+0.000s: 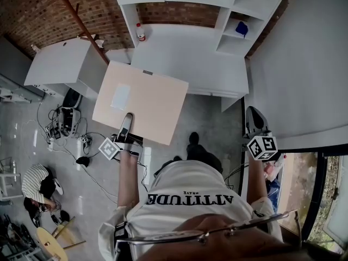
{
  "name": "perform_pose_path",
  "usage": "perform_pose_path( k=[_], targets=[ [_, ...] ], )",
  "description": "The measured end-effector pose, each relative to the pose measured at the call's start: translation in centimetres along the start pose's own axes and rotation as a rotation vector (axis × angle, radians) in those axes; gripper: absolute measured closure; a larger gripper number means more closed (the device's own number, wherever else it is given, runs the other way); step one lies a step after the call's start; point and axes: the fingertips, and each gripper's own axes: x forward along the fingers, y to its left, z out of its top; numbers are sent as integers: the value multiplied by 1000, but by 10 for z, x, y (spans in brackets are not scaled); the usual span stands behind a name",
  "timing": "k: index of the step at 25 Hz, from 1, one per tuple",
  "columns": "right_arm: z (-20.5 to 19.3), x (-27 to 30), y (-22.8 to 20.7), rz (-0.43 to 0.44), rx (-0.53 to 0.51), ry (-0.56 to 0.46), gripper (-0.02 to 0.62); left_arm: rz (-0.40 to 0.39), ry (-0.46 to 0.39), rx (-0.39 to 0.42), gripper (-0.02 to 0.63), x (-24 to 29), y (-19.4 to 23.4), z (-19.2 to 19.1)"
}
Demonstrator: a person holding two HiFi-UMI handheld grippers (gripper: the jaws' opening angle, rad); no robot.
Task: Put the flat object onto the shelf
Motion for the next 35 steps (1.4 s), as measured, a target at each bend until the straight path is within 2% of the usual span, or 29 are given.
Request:
perform_pose_path(
  k=[6,12,18,24,35],
  targets=[
    [-2,25,-14,18,2,3,569,-3,-5,-4,311,23,9,0],
    [2,71,-32,52,1,-5,569,27,-22,-4,311,54,28,4],
    [2,132,-67,43,0,26,569,37,-40,-8,311,107,47,11],
    [13,189,-98,82,0,43,569,51,-63,-15,311,159,60,14],
    [19,293,-167,161,6,60,569,56,-84,32,311,261,84,4]
  ],
)
